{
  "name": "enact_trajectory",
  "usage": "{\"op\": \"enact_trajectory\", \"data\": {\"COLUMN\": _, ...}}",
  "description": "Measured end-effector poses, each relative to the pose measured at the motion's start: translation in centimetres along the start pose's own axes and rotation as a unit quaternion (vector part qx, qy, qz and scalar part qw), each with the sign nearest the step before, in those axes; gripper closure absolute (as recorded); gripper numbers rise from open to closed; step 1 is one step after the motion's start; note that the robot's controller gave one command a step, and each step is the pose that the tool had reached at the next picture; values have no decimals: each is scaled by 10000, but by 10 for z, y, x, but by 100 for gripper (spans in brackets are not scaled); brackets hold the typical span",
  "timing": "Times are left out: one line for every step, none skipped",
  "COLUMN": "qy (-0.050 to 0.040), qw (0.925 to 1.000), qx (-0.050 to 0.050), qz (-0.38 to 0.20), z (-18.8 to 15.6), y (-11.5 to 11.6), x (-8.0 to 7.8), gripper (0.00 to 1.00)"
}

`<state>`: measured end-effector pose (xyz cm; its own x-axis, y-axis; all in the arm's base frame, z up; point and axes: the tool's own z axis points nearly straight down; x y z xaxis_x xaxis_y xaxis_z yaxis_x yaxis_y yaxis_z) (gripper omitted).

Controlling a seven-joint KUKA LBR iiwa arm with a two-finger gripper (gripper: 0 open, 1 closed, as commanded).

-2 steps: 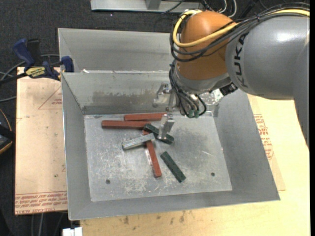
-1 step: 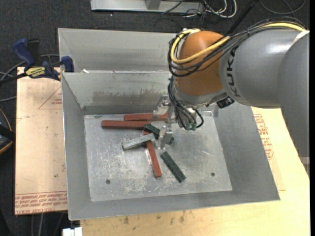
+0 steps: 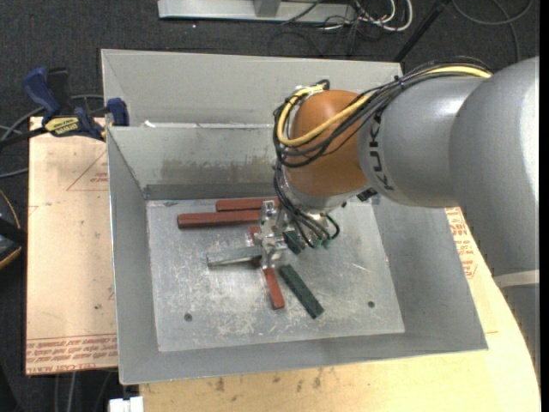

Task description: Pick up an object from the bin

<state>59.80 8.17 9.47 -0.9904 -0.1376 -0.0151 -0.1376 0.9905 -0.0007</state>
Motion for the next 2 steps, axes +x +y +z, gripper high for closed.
{"op": "enact_trajectory", "data": {"qy": 0, "qw": 10000, "qx": -1, "qz": 1, "z": 0, "y": 0, "x": 0, "gripper": 100}}
{"op": "enact_trajectory", "data": {"qy": 59, "qw": 9999, "qx": -10, "qz": -153, "z": -116, "y": 6, "x": 2, "gripper": 100}}
